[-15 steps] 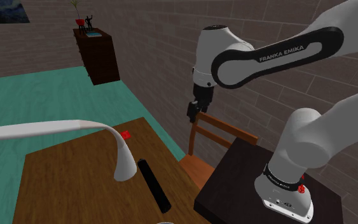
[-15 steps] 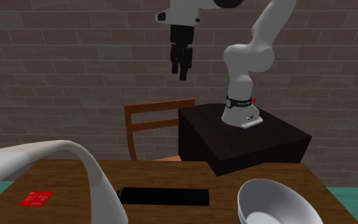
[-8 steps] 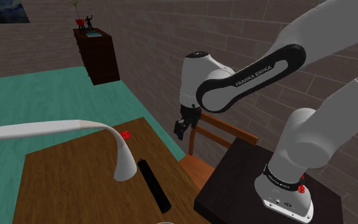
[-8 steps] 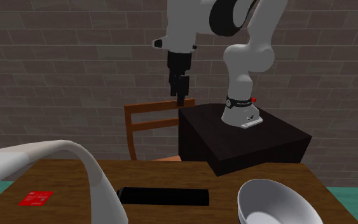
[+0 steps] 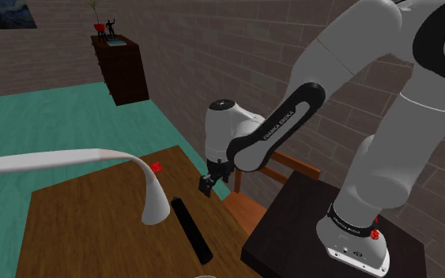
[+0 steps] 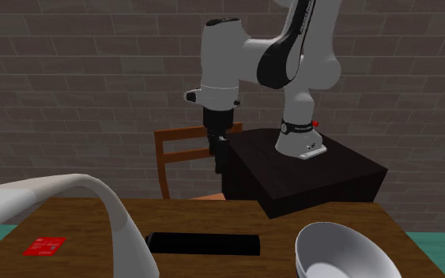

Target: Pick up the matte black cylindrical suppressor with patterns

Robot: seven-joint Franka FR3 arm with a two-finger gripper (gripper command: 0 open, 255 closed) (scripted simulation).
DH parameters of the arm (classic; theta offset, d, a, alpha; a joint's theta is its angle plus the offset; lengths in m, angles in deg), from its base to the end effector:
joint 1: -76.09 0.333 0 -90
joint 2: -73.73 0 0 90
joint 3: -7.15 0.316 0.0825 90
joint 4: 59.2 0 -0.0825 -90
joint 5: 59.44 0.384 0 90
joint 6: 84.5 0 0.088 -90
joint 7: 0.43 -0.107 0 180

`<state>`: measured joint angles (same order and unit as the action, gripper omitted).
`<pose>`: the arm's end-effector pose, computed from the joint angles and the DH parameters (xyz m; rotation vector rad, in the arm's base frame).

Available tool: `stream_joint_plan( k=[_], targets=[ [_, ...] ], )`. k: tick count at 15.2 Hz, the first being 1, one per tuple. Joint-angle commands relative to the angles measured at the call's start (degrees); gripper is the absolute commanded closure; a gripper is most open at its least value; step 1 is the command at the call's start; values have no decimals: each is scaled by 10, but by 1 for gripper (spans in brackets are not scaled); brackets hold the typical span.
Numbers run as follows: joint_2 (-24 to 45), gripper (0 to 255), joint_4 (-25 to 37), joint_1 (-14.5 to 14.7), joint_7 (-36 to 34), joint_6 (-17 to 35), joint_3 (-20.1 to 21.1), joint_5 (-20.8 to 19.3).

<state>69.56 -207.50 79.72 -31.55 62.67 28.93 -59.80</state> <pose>0.4021 0.1893 0.2869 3.1326 -0.1485 0.0887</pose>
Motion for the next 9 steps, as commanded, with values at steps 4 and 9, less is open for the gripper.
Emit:
stream_joint_plan(
  k=[4, 9],
  targets=[
    [130, 0, 53, 12, -114, 63, 3, -95],
    [254, 0, 127, 66, -211, 102, -39, -175]
  ],
)
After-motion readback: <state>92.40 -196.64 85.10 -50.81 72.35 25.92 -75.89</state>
